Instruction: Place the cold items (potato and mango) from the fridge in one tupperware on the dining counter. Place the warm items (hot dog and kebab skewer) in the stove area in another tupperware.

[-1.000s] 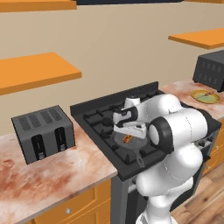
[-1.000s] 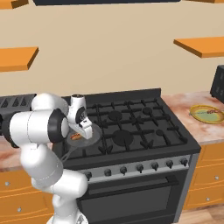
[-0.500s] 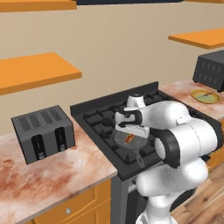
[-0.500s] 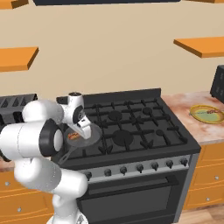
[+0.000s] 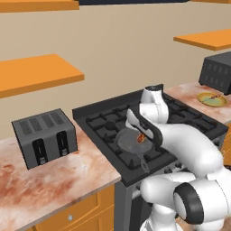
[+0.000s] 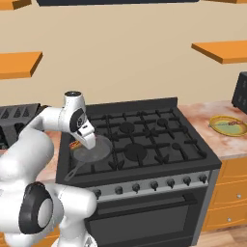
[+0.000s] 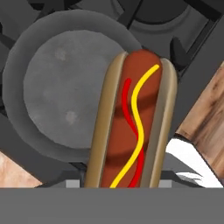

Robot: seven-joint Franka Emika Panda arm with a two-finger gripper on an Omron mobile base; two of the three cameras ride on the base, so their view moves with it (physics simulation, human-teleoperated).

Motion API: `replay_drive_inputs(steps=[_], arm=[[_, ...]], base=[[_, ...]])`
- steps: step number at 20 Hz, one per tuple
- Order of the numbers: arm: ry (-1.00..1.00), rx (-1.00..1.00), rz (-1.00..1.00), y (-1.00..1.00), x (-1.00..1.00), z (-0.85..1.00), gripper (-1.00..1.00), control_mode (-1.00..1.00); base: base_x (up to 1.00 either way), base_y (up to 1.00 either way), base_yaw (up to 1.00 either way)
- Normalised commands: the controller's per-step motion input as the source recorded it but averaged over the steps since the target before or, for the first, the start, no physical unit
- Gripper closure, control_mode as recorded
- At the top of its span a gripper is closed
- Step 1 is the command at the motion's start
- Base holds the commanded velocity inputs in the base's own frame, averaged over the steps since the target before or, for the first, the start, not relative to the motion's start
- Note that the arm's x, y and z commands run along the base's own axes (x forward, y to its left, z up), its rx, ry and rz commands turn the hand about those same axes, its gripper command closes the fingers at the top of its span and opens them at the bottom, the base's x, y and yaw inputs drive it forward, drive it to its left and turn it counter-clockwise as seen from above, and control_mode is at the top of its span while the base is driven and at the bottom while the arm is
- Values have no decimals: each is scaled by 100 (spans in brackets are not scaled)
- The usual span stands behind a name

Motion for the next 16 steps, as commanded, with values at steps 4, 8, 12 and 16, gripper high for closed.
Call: replay_drive_inputs(steps=[4, 8, 12, 16], arm=[[-4, 0, 0, -11, -50, 91, 100, -100], [-5, 0, 0, -13, -52, 82, 100, -100], [-2, 0, -1, -7, -33, 56, 100, -100], [-5, 0, -12, -13, -29, 20, 100, -100]], base=[[0, 0, 0], [0, 0, 0], [0, 0, 0], [0, 0, 0]])
